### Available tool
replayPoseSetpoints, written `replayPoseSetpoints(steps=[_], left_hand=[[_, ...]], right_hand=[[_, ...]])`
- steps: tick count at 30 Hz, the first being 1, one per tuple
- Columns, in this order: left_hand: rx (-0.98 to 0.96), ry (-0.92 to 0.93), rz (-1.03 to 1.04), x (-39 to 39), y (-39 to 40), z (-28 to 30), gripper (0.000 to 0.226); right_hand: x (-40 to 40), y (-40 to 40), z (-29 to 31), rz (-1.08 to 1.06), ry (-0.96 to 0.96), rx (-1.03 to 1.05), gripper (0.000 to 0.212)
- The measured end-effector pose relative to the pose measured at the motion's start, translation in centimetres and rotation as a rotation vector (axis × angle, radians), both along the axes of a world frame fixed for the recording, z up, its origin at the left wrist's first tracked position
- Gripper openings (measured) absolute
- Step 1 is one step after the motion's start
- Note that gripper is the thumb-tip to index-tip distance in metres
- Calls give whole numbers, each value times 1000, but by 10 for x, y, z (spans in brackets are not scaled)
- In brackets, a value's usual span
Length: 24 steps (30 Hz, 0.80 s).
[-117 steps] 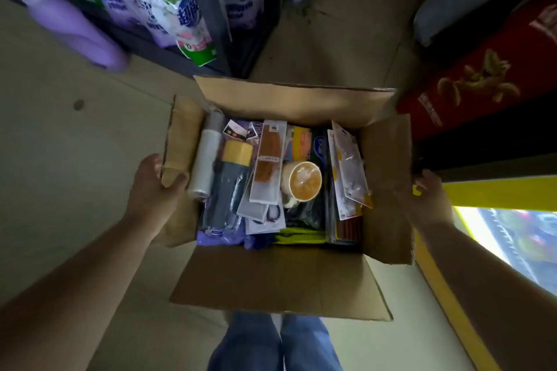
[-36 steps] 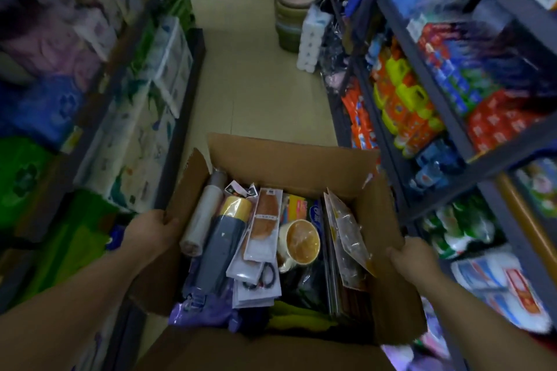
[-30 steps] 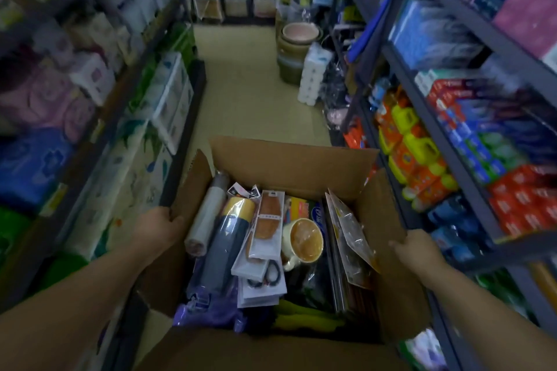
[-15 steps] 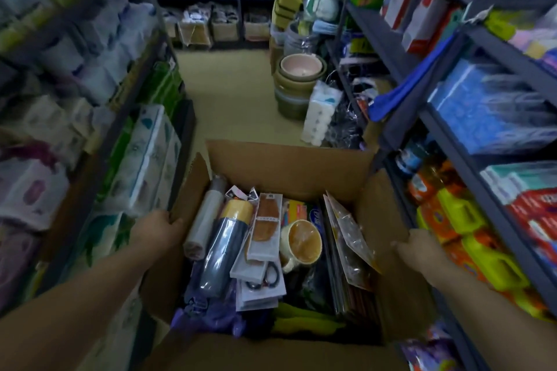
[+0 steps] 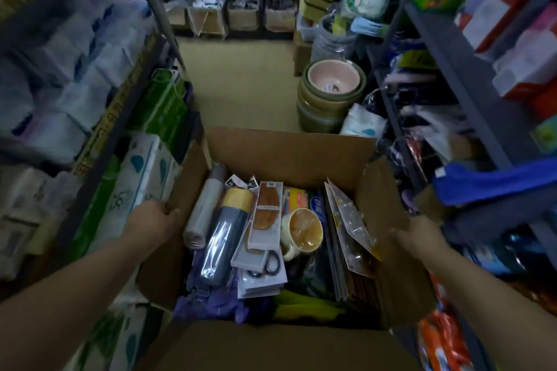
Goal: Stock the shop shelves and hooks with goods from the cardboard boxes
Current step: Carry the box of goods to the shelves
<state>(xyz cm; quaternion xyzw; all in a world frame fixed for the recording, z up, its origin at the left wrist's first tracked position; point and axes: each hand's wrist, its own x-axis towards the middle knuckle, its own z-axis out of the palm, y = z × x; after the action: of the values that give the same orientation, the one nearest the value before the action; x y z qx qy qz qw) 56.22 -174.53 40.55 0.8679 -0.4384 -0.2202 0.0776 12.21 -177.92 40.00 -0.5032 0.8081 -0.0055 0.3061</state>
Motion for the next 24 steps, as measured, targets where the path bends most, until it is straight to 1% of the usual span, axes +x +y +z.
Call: replayPoseSetpoints(steps=[4, 6, 11, 14, 16, 19, 21, 24], left_hand=[[15, 3, 5, 31, -99, -8, 31], [25, -1, -19, 47, -152, -11, 31], [15, 62, -57, 89, -290, -26, 31], [39, 25, -68, 104, -359, -19, 30], [34, -4, -86, 114, -407, -10, 30], [26, -38, -118, 127, -481, 1, 35], [32, -61, -131, 133, -528, 8, 36], [34, -59, -117, 138, -593, 12, 35]], right_hand=[[25, -106, -1, -25, 17, 34, 38], [41, -155, -5, -27, 0, 37, 35], [79, -270, -19, -49, -15, 55, 24], [98, -330, -16, -25, 11, 33, 18], [108, -371, -12, -18, 23, 25, 23], [117, -438, -8, -57, -9, 23, 30], [122, -482, -4, -102, -42, 6, 29], [126, -554, 3, -70, -87, -14, 26]])
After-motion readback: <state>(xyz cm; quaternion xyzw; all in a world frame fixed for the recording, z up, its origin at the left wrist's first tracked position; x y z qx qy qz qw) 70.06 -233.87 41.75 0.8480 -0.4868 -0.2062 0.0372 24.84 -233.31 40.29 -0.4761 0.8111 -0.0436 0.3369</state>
